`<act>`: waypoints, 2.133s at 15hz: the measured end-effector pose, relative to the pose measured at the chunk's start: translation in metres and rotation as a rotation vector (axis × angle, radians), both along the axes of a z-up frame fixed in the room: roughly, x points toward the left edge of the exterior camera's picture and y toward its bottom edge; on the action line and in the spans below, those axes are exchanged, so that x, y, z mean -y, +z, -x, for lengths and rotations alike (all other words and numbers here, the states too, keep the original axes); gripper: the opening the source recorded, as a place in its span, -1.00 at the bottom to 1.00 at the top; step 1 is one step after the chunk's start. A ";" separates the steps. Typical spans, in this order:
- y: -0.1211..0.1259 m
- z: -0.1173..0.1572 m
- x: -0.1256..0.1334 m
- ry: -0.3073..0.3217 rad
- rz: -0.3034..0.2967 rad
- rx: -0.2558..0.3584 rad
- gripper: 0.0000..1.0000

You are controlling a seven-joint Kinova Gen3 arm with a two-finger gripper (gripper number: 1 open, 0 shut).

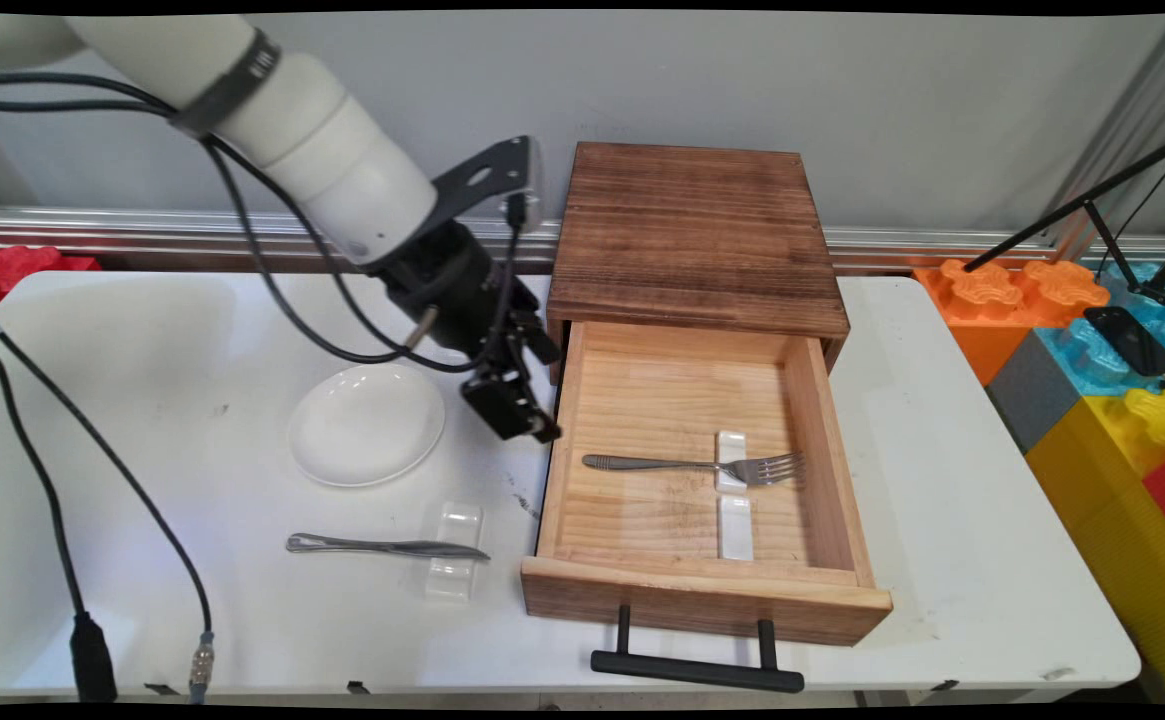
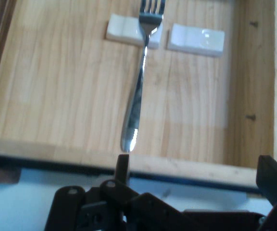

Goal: Pick up the knife from the right of the white plate

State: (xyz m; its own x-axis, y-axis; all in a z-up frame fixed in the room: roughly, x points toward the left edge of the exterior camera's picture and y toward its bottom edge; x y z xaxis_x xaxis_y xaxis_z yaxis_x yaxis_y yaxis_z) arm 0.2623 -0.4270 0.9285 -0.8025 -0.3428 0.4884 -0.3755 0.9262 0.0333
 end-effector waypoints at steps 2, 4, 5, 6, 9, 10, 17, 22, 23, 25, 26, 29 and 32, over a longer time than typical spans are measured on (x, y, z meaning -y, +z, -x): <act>0.004 -0.009 -0.005 0.003 -0.010 0.017 1.00; 0.007 -0.020 -0.011 0.007 -0.023 0.038 1.00; 0.008 -0.026 -0.014 0.008 -0.029 0.049 1.00; 0.008 -0.031 -0.016 0.009 -0.034 0.058 1.00; 0.006 -0.048 -0.025 0.009 -0.049 0.089 1.00; 0.004 -0.054 -0.028 0.009 -0.054 0.098 1.00; -0.014 -0.077 -0.046 0.002 -0.087 0.147 1.00; -0.038 -0.087 -0.058 0.009 -0.081 0.177 1.00; -0.041 -0.087 -0.060 0.010 -0.079 0.179 1.00; -0.050 -0.088 -0.063 0.012 -0.075 0.184 1.00; -0.056 -0.089 -0.065 0.013 -0.071 0.188 1.00; -0.069 -0.091 -0.070 0.014 -0.062 0.196 1.00; -0.083 -0.092 -0.076 0.011 -0.059 0.205 1.00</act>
State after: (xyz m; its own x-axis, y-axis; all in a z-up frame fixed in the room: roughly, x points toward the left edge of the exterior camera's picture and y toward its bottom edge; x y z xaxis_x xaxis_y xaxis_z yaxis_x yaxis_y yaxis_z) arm 0.3539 -0.3512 0.8454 -0.8789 -0.3754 0.2943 -0.3902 0.9207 0.0090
